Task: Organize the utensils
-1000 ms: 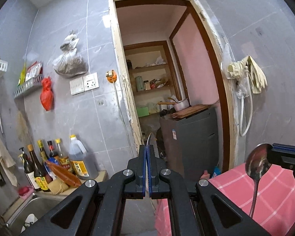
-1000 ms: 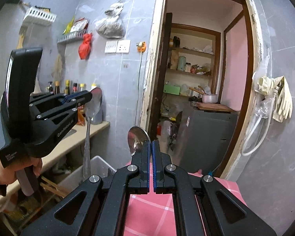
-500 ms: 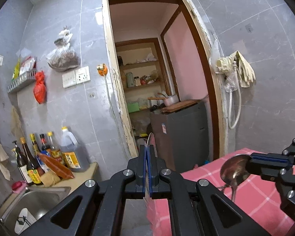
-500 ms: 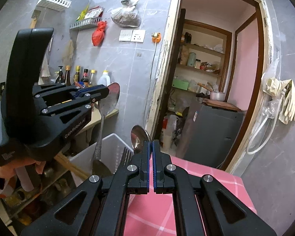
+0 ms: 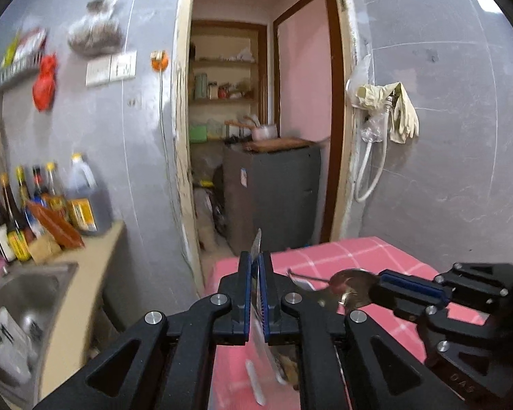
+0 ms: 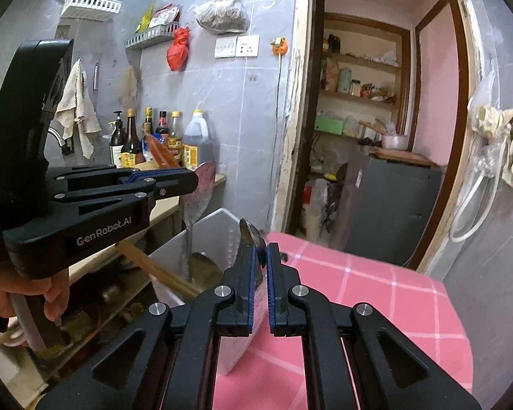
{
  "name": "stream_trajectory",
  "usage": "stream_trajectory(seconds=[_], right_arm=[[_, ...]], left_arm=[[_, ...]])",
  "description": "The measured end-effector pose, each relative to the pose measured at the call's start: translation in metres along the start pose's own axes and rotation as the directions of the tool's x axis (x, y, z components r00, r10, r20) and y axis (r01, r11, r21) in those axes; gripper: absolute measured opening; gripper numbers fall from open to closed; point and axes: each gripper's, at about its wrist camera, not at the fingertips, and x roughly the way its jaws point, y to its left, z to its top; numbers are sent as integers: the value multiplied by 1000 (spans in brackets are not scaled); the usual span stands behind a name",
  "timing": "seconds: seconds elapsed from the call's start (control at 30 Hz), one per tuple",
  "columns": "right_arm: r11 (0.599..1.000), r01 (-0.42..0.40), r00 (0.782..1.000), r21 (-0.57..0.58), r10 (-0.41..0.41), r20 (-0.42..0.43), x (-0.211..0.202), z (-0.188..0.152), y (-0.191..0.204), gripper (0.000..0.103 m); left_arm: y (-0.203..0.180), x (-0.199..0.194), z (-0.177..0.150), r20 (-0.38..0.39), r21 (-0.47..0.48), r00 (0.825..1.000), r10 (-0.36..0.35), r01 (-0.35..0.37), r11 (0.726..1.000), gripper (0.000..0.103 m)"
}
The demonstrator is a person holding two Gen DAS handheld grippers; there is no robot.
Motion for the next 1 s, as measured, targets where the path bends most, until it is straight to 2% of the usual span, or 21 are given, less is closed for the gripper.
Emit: stream_trajectory(seconds=[0.13,0.37,0.47,0.53,0.7,0.8,0.87,0.97,1.0], right_arm=[[999,-24,1000,27,24,-13,0,-4,-2,7],[997,-14,1000,77,17,-26,-7,-6,-10,8],[993,8,1000,119,-6,-24,-17,-6,-15,15],[990,27,1000,141,-25,-15,-25,-7,-20,21],[981,78,997,176,-80,1,-48,-8,-28,22],[972,112,993,205,-116,8,-66,-13,-35,29],[967,129,991,222,-134,9,-77,-16,-38,32],[958,155,987,242,-162,7,-94,-23,-45,41],[955,162,986,248,-169,9,-100,-26,-48,47]], left_arm=[[7,-1,-6,-33,-80,998,-52,49,996,7],[14,-8,-10,-47,-162,996,-76,67,985,8],[14,-17,-11,-38,-180,997,-70,62,982,11],[12,-23,-12,-31,-185,997,-70,64,981,19],[1,-43,-17,-10,-189,996,-89,85,978,33],[-6,-56,-21,-1,-176,996,-89,88,981,46],[-10,-64,-23,3,-170,996,-92,91,981,51],[-20,-78,-28,4,-162,995,-97,96,982,62],[-22,-81,-29,3,-159,996,-93,92,983,69]])
